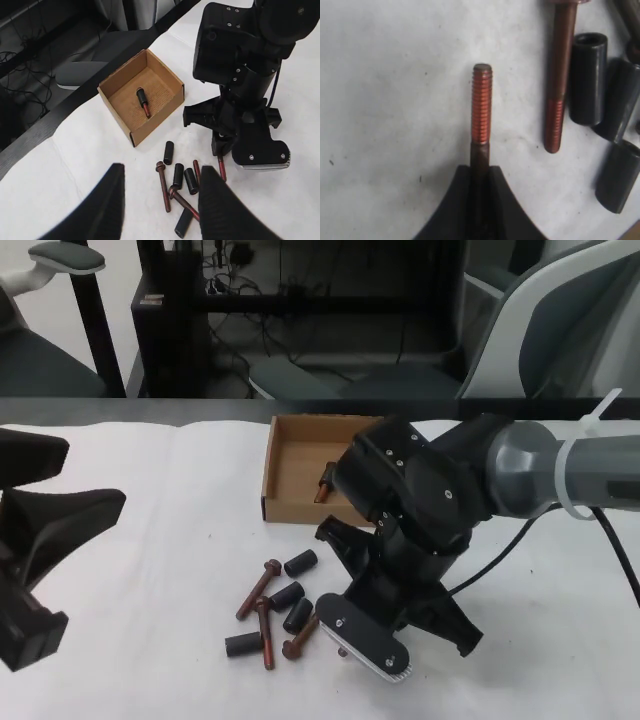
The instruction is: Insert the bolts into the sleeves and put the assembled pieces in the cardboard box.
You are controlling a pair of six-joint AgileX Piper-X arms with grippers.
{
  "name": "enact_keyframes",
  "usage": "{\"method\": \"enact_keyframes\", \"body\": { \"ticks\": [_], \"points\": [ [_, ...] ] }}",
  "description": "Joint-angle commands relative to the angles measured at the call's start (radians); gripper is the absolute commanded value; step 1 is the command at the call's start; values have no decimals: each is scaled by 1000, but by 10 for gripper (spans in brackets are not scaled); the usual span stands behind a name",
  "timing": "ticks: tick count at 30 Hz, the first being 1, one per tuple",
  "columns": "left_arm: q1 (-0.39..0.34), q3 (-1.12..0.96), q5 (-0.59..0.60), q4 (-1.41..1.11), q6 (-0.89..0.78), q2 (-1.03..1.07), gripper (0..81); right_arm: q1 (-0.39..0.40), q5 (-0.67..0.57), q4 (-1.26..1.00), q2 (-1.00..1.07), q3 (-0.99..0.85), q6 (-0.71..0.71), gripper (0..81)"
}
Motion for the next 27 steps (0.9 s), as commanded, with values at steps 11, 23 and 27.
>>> {"method": "enact_keyframes", "body": {
  "ticks": [11,23,27],
  "points": [
    [4,-10,-4,-14,3,0,473,8,-33,2,-16,-10,-14,624],
    [4,-10,-2,2,-34,0,473,65,18,-4,-110,-10,691,622],
    [4,-10,-2,8,-120,0,473,87,40,9,-163,-10,1125,622]
  ]
}}
